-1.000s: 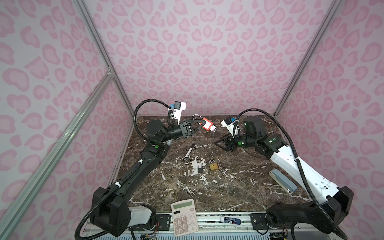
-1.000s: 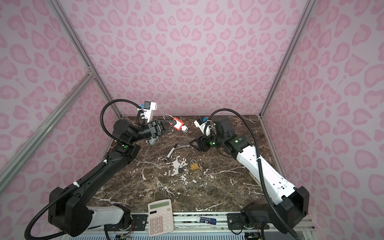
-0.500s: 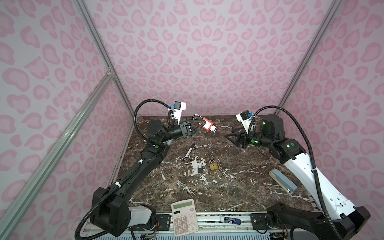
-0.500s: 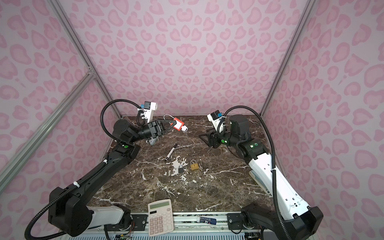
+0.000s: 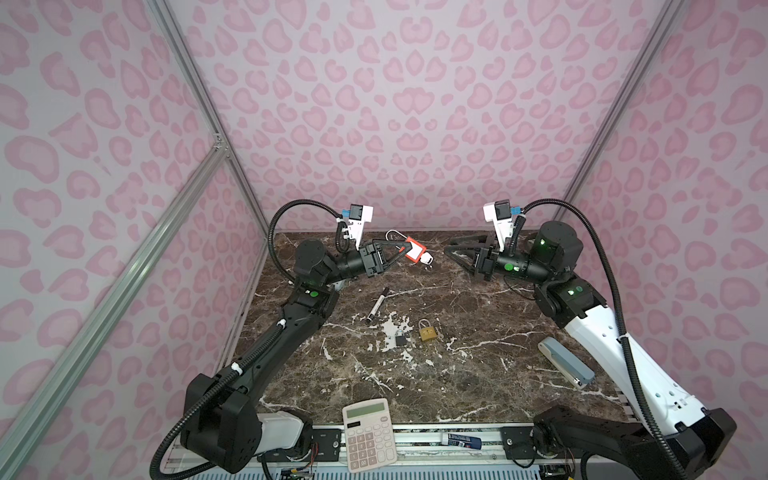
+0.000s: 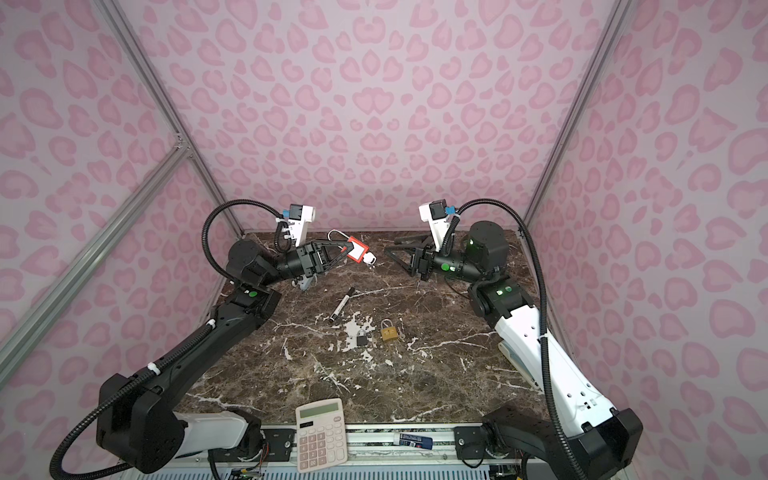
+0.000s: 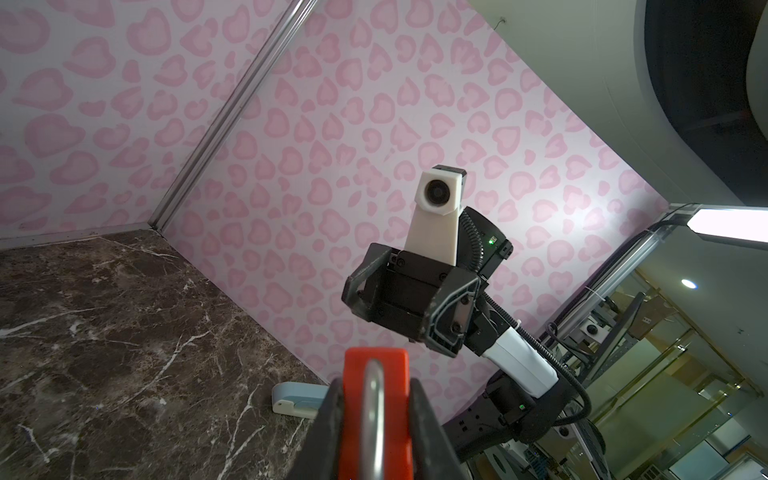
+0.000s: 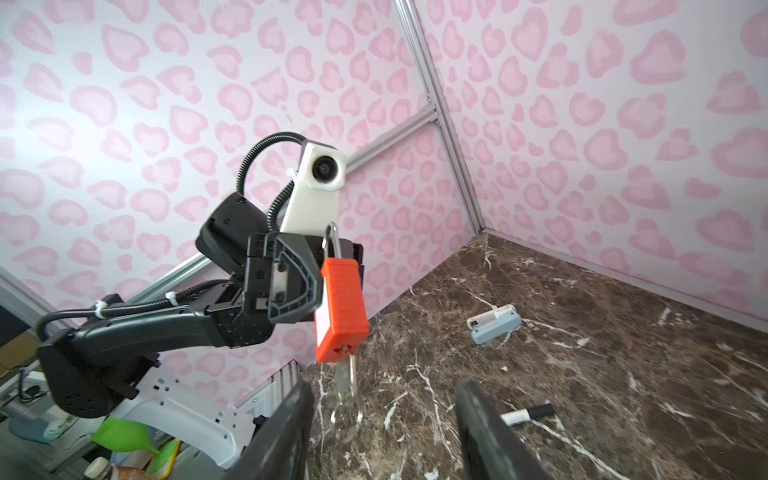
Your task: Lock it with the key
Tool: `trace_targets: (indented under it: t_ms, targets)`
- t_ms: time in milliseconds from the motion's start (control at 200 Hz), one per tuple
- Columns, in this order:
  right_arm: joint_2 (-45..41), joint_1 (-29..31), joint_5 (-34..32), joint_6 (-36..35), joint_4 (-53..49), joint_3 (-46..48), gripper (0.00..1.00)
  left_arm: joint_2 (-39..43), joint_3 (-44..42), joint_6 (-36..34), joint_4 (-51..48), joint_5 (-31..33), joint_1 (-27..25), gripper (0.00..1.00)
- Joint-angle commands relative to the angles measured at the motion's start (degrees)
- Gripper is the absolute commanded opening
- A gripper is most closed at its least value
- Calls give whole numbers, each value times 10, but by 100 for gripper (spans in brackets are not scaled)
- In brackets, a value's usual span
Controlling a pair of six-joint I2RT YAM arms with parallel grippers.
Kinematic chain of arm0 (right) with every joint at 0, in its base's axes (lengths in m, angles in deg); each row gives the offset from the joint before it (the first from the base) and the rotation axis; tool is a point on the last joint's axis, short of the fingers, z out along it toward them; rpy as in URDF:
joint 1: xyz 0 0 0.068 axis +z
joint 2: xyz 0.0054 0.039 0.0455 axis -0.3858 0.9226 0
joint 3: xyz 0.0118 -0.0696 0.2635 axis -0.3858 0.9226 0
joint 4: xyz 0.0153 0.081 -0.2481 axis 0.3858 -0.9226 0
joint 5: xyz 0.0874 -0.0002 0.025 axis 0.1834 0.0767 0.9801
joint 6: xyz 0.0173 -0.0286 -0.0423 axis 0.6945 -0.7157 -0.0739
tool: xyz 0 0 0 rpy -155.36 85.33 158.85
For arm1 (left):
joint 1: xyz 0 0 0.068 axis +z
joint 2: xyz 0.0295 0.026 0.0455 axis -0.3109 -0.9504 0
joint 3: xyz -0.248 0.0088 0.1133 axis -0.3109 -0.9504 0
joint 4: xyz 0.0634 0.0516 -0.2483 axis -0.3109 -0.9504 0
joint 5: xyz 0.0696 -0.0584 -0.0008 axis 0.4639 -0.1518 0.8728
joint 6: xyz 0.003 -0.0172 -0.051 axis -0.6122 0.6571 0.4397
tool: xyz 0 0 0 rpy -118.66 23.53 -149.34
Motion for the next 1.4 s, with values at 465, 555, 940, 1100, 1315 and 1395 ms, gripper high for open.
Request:
trace_targets:
  t_ms: [465,555,940,1100,1315,1395]
  targets:
    - [40,34,75,19,10,-9,41,5,-1,1,33,-3,1,3]
    - [45,37,82,19,11,-9,34,5,0,1,33,-2,1,4]
    - [47,39,104,35,40,1,12,4,3,2,33,-3,2,4]
    - [46,39,101,32,39,1,0,4,4,2,33,-2,1,4]
    - [39,33,86,26,36,5,0,6,3,2,32,3,1,4]
    - [36,30,85,24,33,8,0,7,3,1,31,5,3,4]
